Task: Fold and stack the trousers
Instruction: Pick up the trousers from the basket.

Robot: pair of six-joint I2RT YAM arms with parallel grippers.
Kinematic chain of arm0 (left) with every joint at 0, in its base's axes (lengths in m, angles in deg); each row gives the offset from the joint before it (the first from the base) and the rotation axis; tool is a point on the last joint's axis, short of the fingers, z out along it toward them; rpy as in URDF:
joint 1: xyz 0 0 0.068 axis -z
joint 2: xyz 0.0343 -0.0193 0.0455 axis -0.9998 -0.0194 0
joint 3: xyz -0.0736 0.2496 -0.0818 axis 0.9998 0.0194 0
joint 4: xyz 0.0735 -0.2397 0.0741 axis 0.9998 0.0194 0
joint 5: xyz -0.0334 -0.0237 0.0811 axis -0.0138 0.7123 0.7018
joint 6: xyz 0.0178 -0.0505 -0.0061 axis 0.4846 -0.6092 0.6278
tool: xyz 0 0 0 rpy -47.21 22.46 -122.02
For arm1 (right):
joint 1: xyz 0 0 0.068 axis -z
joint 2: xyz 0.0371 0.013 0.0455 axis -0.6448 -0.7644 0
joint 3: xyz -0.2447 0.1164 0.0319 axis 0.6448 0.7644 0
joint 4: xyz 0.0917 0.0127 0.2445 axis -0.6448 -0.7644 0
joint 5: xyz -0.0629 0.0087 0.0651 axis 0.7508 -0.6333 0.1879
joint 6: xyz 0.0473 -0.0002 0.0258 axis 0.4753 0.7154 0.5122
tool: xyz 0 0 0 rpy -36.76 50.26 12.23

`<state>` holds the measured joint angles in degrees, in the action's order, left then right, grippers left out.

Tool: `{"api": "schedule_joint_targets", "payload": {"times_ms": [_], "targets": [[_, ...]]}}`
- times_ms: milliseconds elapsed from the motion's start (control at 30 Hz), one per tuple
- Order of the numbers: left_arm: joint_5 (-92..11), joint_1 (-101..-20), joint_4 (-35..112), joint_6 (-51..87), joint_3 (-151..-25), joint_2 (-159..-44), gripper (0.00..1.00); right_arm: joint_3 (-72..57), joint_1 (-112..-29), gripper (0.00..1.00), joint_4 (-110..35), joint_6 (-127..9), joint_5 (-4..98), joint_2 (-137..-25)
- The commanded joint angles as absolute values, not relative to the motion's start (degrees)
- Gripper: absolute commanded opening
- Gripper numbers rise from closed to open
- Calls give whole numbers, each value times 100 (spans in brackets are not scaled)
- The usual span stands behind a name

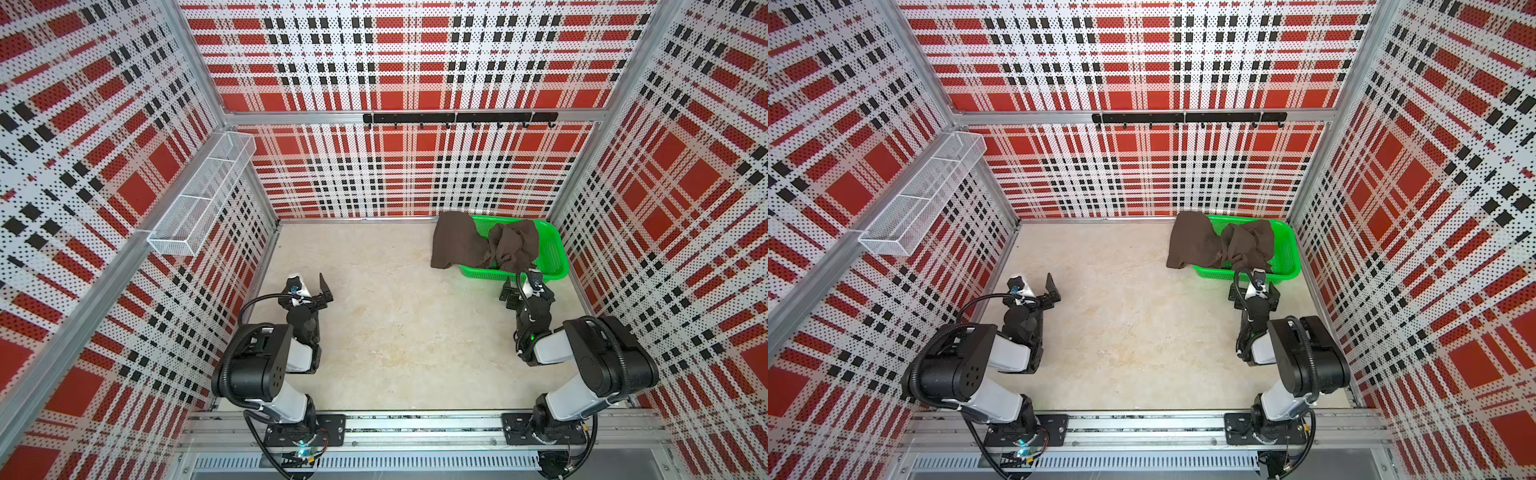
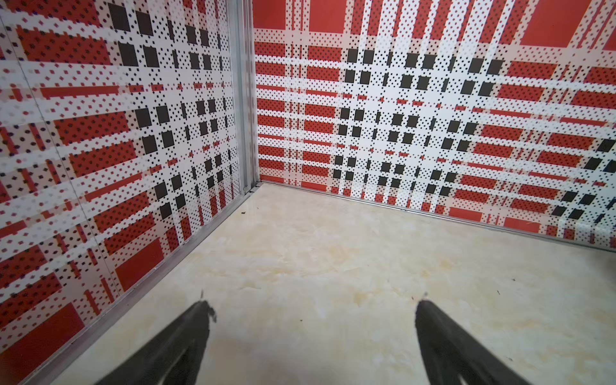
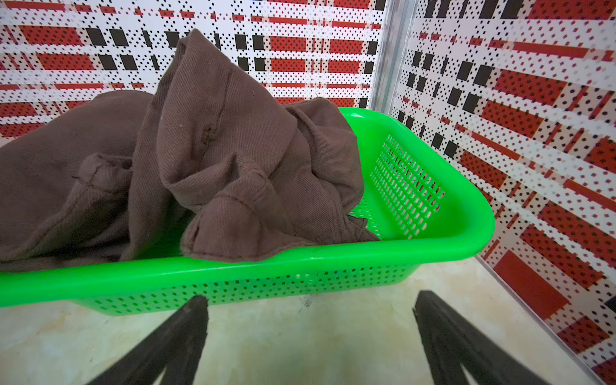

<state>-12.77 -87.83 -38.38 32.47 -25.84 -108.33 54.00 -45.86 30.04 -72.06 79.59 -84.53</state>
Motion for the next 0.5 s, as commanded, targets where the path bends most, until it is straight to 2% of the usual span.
{"api": "schedule_joint_targets", "payload": {"times_ms": [0, 467], "targets": [[-1291, -8791, -3821, 3321, -2685, -10839, 98, 5368, -4552, 100, 3130, -7234, 7963, -8366], [-1300, -8792, -3805, 3314, -2685, -10842, 98, 5352, -4554, 100, 3098, -7231, 7957, -8358]]}}
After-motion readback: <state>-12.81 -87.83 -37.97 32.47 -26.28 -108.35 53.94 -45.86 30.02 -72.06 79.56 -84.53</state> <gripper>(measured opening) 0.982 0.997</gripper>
